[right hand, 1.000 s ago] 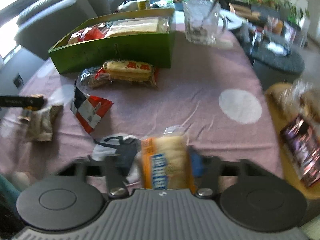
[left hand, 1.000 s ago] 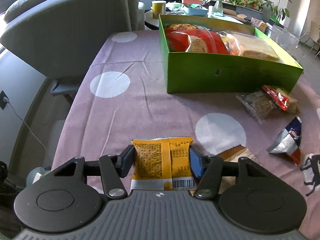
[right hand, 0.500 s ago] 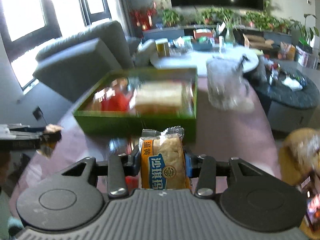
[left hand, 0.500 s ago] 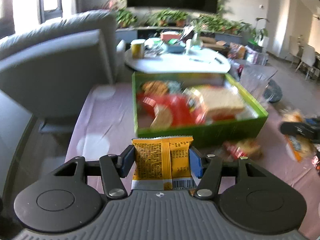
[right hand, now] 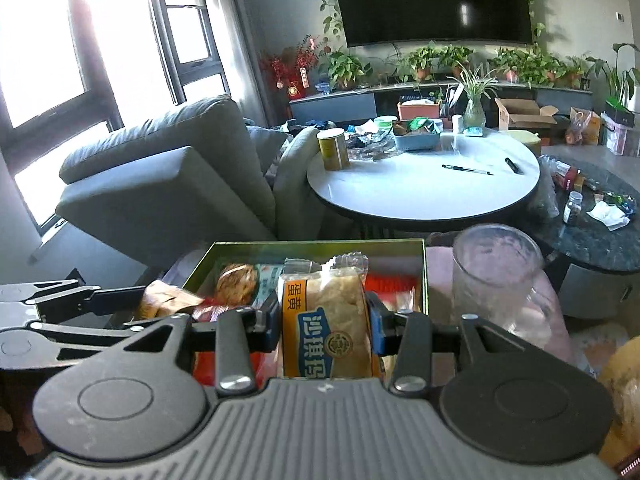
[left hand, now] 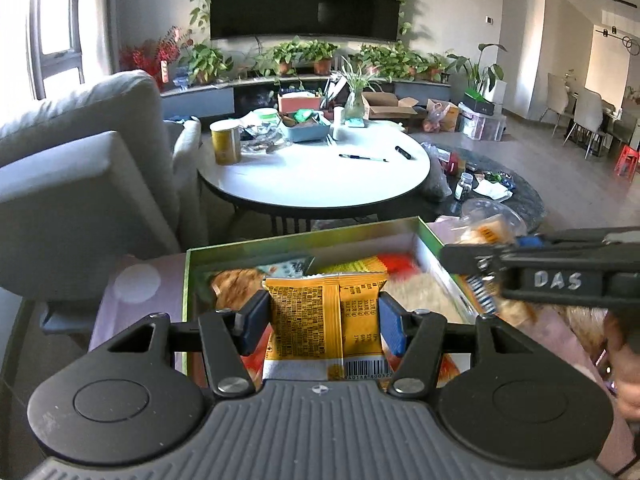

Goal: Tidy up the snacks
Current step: 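Carry both packs over the green box and open both grippers, then withdraw both grippers from the box toward the remaining snacks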

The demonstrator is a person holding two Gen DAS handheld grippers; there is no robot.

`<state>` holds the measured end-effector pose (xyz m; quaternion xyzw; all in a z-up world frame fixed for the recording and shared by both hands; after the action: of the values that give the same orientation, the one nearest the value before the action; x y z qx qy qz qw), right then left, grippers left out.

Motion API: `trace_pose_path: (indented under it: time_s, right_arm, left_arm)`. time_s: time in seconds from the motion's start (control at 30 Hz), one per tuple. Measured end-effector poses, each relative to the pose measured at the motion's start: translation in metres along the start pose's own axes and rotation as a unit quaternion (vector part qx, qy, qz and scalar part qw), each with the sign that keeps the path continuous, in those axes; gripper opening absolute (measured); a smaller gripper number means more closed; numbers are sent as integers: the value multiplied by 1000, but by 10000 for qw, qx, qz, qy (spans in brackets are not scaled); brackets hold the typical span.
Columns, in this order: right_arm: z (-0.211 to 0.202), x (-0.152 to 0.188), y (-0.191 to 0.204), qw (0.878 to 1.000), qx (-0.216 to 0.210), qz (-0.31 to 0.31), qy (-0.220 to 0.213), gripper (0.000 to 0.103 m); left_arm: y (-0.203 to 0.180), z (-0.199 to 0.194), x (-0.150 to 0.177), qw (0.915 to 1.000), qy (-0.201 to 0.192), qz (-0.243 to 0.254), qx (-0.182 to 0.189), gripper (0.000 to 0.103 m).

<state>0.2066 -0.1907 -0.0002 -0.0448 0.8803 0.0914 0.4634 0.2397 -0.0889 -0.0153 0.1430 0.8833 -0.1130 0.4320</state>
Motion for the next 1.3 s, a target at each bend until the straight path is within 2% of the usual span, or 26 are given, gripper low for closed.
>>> trace_pose_path:
  time_s: [0.27,0.5,0.57,0.87,1.2,1.3]
  right_arm:
    - [45,-5,-6,9990,-67,351,277,67]
    - [64,-6,-5,9978,-152,469,452,67]
    - [67,-6,-5,9972,-122,574,470,67]
    - [38,-8,-11,9985,-73,497,234,67]
    - [-9,7,-15,10000,82,24,14,69]
    - [-20,18,-14,10000,60,-66,40,69]
  left_arm:
    - [10,58,-6,9994,318,-90,-42,54]
    - [18,75,-4,9989,417,-221,-41,55]
    - [19,76,-2,9987,444,-258,-72,59]
    - [26,41,-2,9992,171,-272,-219,74]
    - [31,-22,28,9984,54,-346,-448,78]
    - [30,-37,47,9976,154,-386,-553,79]
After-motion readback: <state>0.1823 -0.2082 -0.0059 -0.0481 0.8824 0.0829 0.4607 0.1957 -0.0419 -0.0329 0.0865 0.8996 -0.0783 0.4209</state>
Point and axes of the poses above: each gripper's, at about its wrist camera, not at the fingertips, and z roughly the way its jaws point, y to its left, x to its underside, the point moved 10 cm from there along z, roughly the way its jaws point, and after that the axes turned 4 degrees about x, right-handed, at the moved point
